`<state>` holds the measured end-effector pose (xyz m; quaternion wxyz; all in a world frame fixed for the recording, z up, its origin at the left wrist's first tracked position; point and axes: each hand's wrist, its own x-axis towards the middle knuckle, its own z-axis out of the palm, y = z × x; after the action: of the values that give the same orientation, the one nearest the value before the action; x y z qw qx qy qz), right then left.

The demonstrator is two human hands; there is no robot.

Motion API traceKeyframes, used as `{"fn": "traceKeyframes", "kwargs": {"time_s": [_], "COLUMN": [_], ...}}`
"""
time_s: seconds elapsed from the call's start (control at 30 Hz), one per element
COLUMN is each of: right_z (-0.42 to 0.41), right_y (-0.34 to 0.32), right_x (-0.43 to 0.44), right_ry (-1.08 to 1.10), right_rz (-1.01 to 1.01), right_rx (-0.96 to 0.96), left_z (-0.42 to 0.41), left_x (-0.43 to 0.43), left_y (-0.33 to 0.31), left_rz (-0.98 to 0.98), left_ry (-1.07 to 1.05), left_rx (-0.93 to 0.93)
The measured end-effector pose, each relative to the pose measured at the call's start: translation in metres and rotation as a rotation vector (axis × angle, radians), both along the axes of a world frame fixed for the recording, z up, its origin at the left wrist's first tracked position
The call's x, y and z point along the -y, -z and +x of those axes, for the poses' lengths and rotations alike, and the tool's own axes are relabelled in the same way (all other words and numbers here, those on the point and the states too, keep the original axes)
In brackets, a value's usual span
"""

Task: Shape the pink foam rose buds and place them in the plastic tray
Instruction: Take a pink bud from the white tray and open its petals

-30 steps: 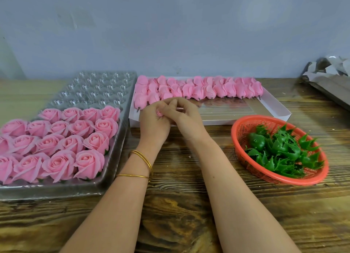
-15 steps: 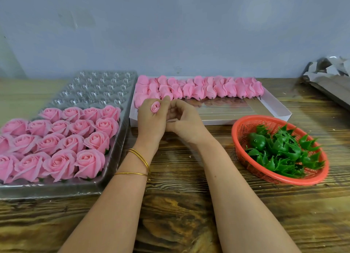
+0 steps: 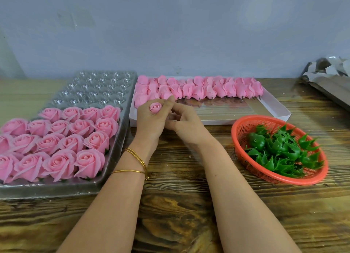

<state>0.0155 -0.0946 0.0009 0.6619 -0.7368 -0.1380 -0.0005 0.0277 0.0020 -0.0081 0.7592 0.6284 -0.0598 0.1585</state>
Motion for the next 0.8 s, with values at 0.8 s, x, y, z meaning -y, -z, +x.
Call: {"fn": "traceKeyframes", "kwargs": {"time_s": [0.8], "right_z": [-0.0016], "right_y": [-0.0017], "right_x": [0.0013], "right_ry": [0.003], "right_rz": [0.015], "right_rx": [0.071], "left_z": [0.003], "left_x": [0.0008], "left_y": [0.0023], "left_rz": [-0.021], "left_ry": [-0.004], "left_rx": [-0.001]}}
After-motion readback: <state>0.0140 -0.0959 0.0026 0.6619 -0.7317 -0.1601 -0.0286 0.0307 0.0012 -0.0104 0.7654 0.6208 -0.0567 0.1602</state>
